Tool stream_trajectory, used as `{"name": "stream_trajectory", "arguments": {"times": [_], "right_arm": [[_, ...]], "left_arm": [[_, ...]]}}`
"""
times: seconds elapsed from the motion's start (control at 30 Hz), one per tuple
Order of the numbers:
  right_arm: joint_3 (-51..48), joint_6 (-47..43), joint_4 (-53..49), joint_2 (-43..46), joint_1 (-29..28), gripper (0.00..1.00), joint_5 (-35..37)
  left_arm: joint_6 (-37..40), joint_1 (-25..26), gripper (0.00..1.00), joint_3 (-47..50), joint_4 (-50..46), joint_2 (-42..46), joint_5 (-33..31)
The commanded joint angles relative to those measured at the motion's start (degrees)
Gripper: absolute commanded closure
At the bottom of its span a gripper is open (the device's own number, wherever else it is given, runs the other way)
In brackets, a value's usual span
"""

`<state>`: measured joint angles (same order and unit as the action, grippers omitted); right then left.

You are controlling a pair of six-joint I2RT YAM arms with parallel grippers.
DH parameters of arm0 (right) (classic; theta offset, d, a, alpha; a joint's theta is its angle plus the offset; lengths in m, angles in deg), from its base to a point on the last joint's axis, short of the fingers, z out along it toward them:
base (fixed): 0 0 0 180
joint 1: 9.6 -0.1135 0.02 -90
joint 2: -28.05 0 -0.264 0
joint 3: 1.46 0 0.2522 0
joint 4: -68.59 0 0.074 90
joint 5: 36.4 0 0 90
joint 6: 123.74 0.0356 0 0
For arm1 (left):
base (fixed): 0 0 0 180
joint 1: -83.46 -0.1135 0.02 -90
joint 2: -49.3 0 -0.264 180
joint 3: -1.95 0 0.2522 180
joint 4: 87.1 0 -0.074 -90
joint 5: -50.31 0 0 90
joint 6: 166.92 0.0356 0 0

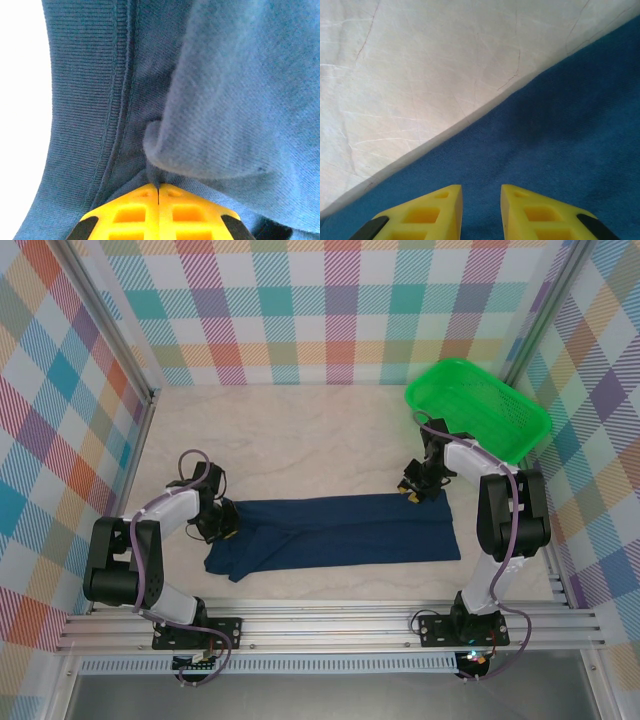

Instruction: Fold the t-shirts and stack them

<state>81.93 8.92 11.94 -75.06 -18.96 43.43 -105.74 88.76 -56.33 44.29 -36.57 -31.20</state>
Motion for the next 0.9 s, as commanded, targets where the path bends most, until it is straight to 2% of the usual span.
{"name": "stream_trajectory", "arguments": {"times": [0.0, 0.33, 0.63, 0.87], "right_arm": [[0.1, -1.0, -0.3, 0.6, -0.5, 0.73, -1.1], [-1.7, -2.5, 0.2, 4.7, -5.8, 0.73, -2.8], [-1.1, -2.5, 1.6, 2.8, -8.5, 0.73, -4.6], [-0.7, -3.3, 1.9, 1.1, -9.3, 0.73, -6.0]], "left_arm": [[-0.2, 0.7, 1.00, -1.5, -3.2, 1.5, -1.8], [-5.3, 1.8, 1.00, -0.9, -10.5, 11.1, 0.7], [-10.6, 2.2, 1.00, 1.8, -14.8, 19.1, 5.6], [-13.7, 2.6, 1.00, 4.6, -16.0, 21.6, 9.7]]}}
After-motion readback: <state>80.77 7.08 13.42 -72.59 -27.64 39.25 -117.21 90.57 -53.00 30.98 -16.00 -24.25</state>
